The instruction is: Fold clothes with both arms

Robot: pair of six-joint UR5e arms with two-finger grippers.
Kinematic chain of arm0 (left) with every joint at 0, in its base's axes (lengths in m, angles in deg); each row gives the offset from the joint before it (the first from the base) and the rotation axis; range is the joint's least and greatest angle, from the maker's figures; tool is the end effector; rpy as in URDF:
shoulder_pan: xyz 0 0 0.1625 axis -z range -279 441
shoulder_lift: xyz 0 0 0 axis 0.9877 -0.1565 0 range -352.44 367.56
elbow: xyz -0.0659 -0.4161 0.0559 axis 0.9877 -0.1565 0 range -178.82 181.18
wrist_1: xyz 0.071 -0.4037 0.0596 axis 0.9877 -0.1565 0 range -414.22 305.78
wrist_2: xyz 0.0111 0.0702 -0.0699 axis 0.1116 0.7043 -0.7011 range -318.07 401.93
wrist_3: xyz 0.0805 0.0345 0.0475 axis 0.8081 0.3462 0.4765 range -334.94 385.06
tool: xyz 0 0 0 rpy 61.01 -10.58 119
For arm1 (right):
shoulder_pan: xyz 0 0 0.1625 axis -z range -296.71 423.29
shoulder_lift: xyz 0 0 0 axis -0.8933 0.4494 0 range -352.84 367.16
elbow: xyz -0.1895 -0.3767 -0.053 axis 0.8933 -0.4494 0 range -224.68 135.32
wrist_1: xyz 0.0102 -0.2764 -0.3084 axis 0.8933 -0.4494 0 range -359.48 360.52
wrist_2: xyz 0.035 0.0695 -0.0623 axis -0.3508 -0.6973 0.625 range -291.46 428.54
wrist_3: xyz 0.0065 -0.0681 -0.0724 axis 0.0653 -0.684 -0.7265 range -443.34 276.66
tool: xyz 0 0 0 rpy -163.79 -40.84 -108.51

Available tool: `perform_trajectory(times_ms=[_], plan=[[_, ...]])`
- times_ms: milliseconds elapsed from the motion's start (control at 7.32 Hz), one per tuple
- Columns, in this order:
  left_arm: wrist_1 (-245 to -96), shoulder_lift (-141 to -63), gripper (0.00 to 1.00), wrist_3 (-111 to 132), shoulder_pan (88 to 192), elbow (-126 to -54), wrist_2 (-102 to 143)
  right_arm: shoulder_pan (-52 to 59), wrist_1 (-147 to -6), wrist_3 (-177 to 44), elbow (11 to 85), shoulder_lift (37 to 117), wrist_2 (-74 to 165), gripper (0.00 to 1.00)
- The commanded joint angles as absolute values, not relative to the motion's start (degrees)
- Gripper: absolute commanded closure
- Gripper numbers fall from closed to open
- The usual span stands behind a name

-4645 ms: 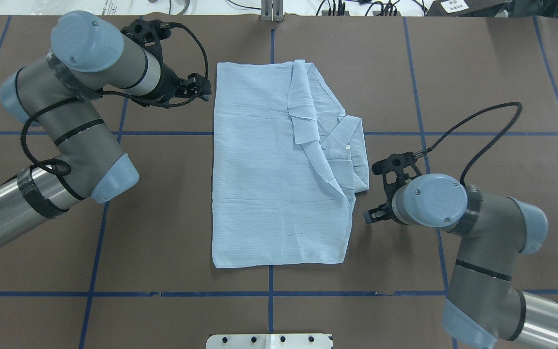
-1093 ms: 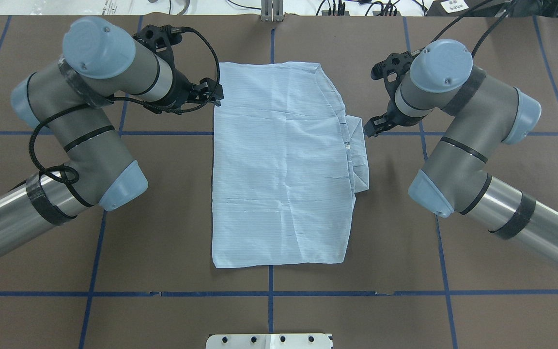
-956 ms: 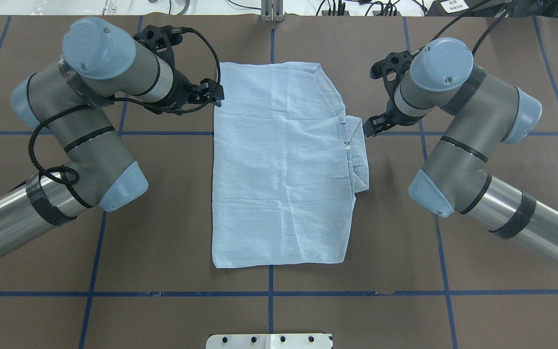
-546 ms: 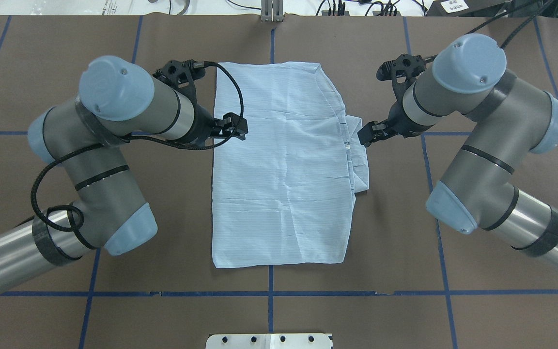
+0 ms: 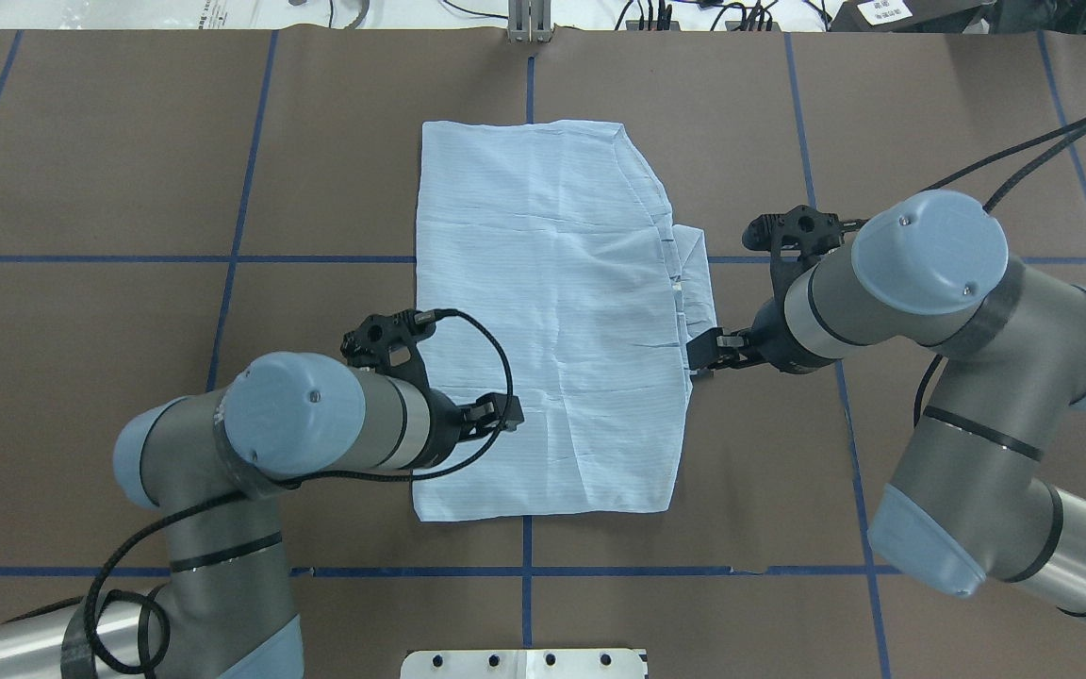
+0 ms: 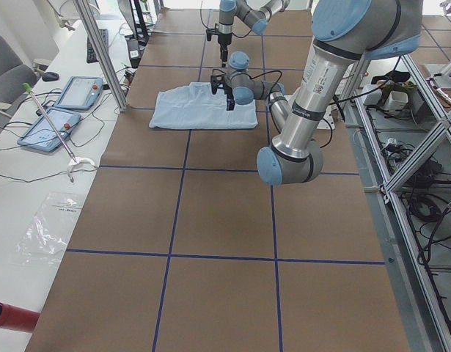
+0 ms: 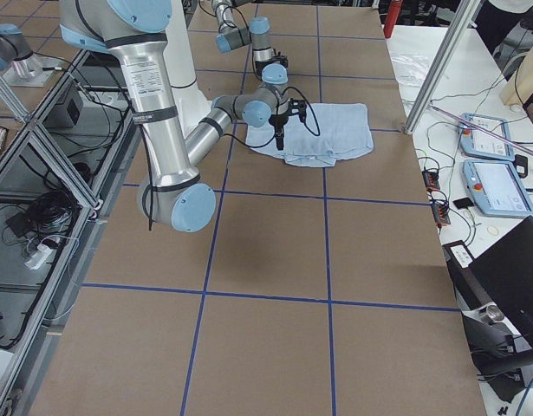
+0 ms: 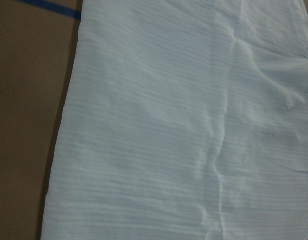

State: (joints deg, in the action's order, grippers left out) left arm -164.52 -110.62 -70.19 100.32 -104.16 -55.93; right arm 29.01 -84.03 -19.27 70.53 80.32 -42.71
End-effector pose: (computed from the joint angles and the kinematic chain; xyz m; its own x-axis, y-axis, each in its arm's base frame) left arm 0.5432 -0.3173 0.2212 0.3953 -0.2347 -0.8880 0.2494 0.9579 -0.1422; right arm -0.3998 -0.3903 0.2958 0.6351 -0.0602 0.7701 -0.0295 0.9943 0.1021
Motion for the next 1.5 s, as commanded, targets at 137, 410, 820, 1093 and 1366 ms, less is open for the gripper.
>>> perform_trajectory(times_ms=[137,410,820,1093,1366], plan=[[-161.5,-105.7,0.02,-72.7,97.2,-106.8,-54.0,32.2,-84.0,-14.9,72.1,80.7,-41.6,0.0],[-160.8,-105.6,0.08,-72.7,96.5,-105.9,-54.0,32.2,-84.0,-14.9,72.6,80.7,-41.6,0.0],[-160.8,-105.6,0.18,-72.7,95.5,-105.3,-54.1,32.2,-84.0,-14.9,72.6,80.7,-41.6,0.0],[-160.8,-105.7,0.3,-72.8,95.2,-104.9,-54.2,32.1,-84.0,-15.0,72.6,80.7,-41.6,0.0],[-160.8,-105.7,0.42,-72.7,95.2,-104.9,-54.3,32.1,-84.0,-15.0,72.6,80.8,-41.6,0.0]])
